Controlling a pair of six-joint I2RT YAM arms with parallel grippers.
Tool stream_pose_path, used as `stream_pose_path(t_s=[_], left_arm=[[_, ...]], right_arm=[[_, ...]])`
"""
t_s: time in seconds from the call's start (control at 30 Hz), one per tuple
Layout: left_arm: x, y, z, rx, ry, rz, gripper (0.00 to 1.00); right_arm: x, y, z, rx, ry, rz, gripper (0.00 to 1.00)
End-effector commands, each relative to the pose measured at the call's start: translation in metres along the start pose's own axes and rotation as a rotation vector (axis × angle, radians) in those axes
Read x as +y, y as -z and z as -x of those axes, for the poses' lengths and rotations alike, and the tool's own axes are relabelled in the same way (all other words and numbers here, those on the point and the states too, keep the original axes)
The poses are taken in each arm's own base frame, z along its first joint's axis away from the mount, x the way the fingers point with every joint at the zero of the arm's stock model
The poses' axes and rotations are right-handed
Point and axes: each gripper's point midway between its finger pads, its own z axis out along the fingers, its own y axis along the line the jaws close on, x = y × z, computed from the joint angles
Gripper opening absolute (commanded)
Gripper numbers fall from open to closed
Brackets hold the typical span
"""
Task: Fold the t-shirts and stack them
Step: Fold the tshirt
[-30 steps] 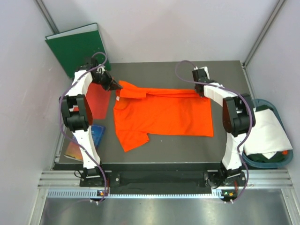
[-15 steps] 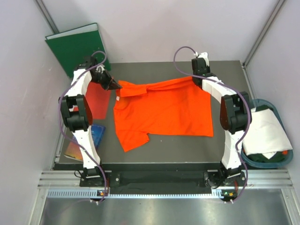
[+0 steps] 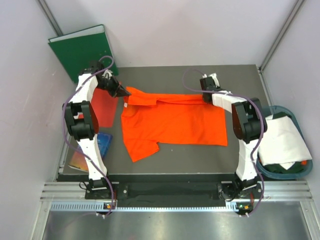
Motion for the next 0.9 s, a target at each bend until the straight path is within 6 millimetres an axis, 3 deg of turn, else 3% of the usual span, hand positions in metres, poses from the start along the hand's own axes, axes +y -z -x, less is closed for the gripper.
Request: stream_pose_path(t_s=[0.0, 0.03, 0.1, 0.13, 0.2, 0.33, 0.6, 0.87], left_arm=[[-0.003, 0.008, -0.010, 0.041, 0.034, -0.018, 0.00], [-0.002, 0.008, -0.013, 0.050, 0.041, -0.014, 0.00], [0.002, 0.010, -0.018, 0.066, 0.055, 0.001, 0.00], [0.005, 0.009, -0.022, 0.075, 0.061, 0.011, 0.00], [0.013, 0.007, -0.030, 0.100, 0.080, 0.028, 0.00], [0.030, 0.006, -0.046, 0.143, 0.105, 0.071, 0.00], [0.075, 0.003, -0.084, 0.212, 0.140, 0.192, 0.00], [0.094, 0.000, -0.089, 0.179, 0.157, 0.253, 0.00]], right_arm=[[-0.005, 0.014, -0.013, 0.033, 0.028, -0.062, 0.01], [-0.004, 0.016, -0.018, 0.041, 0.032, -0.060, 0.02], [0.001, 0.021, -0.029, 0.071, 0.055, -0.040, 0.33], [0.003, 0.024, -0.031, 0.075, 0.056, -0.021, 0.68], [0.013, 0.030, -0.043, 0.091, 0.065, 0.061, 0.99], [0.011, 0.052, -0.029, 0.023, -0.028, 0.152, 1.00], [0.008, 0.056, -0.002, -0.014, -0.046, 0.160, 1.00], [0.006, 0.074, 0.031, -0.109, -0.140, 0.245, 1.00]])
